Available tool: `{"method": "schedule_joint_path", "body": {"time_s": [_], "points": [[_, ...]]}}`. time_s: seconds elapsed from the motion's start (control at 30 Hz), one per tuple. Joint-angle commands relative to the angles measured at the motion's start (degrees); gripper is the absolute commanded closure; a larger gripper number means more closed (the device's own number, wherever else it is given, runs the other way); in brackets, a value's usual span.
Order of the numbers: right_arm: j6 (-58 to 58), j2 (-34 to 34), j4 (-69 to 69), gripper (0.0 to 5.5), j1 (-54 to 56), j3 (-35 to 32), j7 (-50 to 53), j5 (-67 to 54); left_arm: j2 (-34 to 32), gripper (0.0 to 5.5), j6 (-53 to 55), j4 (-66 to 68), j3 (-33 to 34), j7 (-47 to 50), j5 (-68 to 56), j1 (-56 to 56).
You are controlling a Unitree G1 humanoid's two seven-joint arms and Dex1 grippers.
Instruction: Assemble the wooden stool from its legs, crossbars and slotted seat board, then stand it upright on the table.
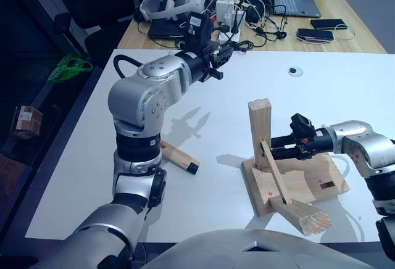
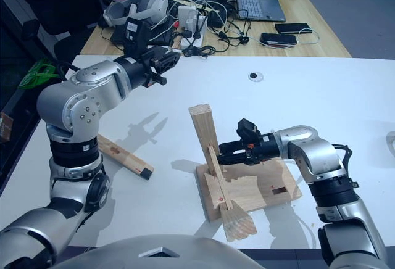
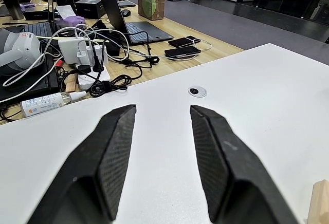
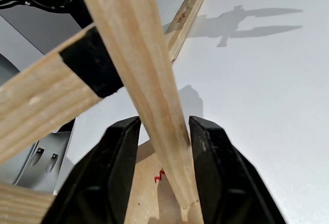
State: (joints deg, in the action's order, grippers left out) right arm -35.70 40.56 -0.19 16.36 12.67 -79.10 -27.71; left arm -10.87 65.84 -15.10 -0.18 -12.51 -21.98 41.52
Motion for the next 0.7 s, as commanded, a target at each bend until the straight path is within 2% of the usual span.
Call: {"method": "schedule_joint_path", "body": {"time_s": [0.03, 0.4, 0.7], "points": [[1.2, -3.7, 2.7, 4.32, 2.8, -0.2, 4.3, 1.6, 0.3, 3.53, 0.2, -0.1, -0.2, 0.3, 0.2, 0.7], [15.1, -12.6, 21.2, 4.47, 6.8, -4.1, 28.1, 13.1, 0.1, 3.53, -0.2, 0.0, 0.0, 0.2, 0.3, 0.8], [17.9, -19.5, 24.9, 4.47, 6.1, -7.1, 49.5, 18.1, -0.7, 3.53, -3.8, 2.9, 3.8, 2.6, 2.1, 2.5]]}}
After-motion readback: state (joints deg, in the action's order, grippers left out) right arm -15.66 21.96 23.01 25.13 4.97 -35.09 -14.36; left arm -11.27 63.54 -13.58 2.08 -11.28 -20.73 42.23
